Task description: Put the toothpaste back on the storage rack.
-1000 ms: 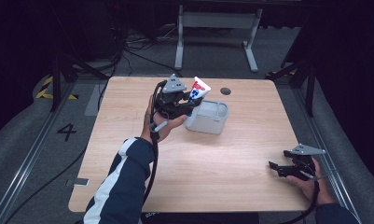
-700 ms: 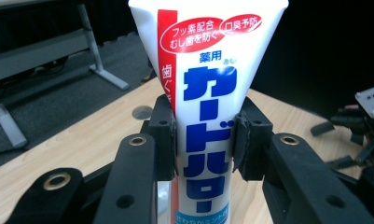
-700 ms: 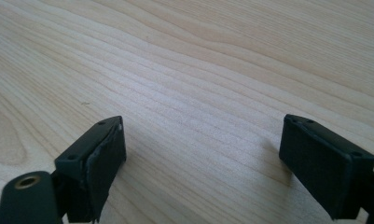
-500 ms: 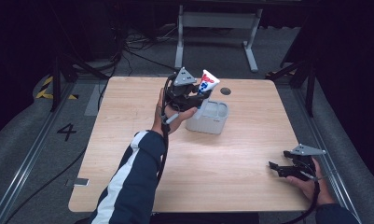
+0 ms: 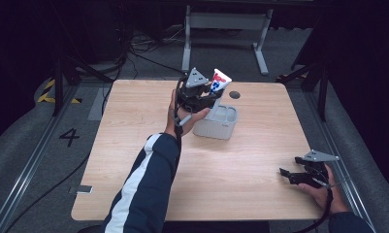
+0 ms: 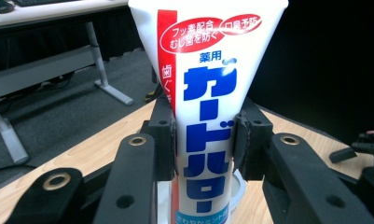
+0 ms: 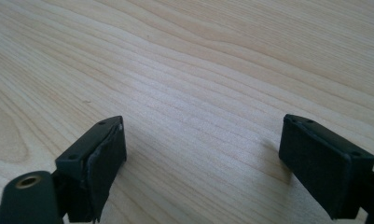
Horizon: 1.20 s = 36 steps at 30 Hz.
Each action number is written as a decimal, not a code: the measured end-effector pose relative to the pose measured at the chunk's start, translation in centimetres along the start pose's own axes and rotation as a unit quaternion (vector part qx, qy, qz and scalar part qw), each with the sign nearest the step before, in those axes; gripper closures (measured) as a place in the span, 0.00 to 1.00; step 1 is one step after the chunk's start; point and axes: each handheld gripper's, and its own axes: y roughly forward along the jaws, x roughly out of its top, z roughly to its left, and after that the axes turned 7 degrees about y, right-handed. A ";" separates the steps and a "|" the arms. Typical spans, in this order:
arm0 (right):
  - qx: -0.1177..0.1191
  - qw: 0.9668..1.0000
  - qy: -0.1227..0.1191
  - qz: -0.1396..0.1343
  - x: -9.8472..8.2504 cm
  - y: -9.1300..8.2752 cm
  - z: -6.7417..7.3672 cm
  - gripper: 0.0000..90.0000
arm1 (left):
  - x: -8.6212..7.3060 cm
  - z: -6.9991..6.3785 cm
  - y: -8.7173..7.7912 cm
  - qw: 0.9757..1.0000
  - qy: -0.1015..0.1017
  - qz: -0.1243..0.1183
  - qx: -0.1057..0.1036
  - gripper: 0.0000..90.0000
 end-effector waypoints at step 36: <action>0.001 1.000 -0.002 -0.002 -0.1 0.0 0.0 0.17 | -3.8 1.0 5.4 0.999 -0.025 0.028 0.015 0.73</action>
